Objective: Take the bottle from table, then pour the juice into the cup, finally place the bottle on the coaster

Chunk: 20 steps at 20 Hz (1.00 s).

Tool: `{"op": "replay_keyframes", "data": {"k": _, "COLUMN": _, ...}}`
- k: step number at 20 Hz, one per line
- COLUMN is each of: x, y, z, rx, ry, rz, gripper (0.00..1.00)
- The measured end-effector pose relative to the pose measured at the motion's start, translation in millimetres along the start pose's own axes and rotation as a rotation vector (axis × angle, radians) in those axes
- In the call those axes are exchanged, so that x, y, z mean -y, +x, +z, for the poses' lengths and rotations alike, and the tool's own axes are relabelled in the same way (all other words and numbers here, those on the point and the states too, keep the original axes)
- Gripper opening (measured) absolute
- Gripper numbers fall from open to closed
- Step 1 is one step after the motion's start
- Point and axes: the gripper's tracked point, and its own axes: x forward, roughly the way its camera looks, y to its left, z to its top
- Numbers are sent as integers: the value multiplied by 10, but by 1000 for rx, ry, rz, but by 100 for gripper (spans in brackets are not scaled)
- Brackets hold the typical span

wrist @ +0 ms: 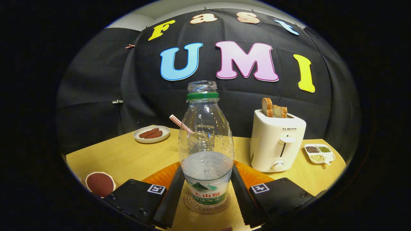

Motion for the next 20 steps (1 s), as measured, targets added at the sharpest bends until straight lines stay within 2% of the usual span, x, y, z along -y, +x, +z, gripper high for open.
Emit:
{"op": "replay_keyframes", "data": {"k": 4, "x": -6, "y": -9, "z": -61, "rx": -23, "ry": 15, "rz": -1, "gripper": 91}}
{"op": "replay_keyframes", "data": {"k": 8, "x": -3, "y": -48, "z": -86, "rx": -40, "ry": 32, "rz": -6, "gripper": 96}}
{"op": "replay_keyframes", "data": {"k": 14, "x": 24, "y": -352, "z": 6, "rx": -50, "ry": 43, "rz": -24, "gripper": 97}}
{"op": "replay_keyframes", "data": {"k": 20, "x": -50, "y": -985, "z": 492, "rx": -52, "ry": 50, "rz": -45, "gripper": 97}}
